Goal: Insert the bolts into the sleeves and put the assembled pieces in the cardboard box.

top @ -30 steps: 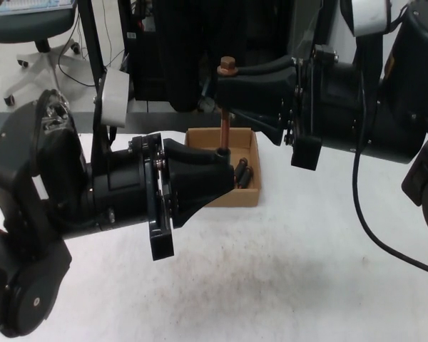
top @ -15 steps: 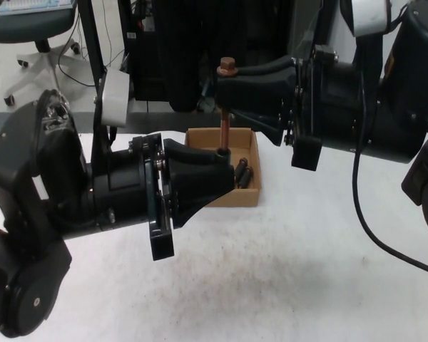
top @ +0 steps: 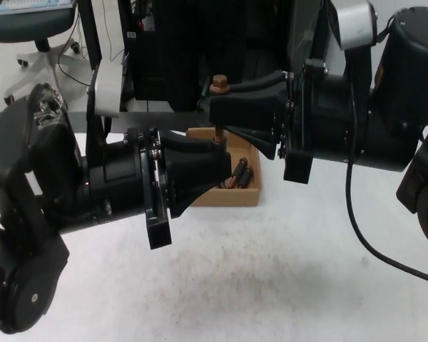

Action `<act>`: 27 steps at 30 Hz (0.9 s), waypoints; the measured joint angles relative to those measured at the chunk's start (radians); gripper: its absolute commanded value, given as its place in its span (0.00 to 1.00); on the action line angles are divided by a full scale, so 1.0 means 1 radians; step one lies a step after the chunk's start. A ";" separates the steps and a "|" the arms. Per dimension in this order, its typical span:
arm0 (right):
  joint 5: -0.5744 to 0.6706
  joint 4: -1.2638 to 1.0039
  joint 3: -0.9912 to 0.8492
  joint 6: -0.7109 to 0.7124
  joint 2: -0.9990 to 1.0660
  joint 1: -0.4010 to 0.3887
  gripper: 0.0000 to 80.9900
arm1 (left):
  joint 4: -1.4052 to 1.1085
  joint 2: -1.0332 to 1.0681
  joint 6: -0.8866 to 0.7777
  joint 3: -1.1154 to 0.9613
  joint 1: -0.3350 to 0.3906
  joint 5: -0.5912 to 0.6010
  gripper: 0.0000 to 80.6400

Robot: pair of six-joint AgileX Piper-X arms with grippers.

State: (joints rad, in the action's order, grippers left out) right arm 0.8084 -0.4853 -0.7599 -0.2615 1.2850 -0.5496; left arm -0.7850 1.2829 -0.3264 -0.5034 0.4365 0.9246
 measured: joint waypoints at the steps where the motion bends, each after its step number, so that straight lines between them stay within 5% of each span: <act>1: 0.000 0.002 0.000 0.000 0.001 0.000 0.01 | 0.000 0.000 -0.002 0.000 0.000 0.006 0.00; 22: -0.004 0.007 -0.002 0.036 -0.002 -0.002 0.02 | 0.018 0.000 -0.017 -0.059 -0.008 0.040 0.00; 27: -0.003 0.007 -0.002 0.036 -0.002 -0.002 0.37 | 0.020 0.000 -0.018 -0.059 -0.008 0.043 0.00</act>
State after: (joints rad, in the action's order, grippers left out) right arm 0.8052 -0.4784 -0.7623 -0.2254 1.2835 -0.5518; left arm -0.7651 1.2829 -0.3441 -0.5624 0.4283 0.9672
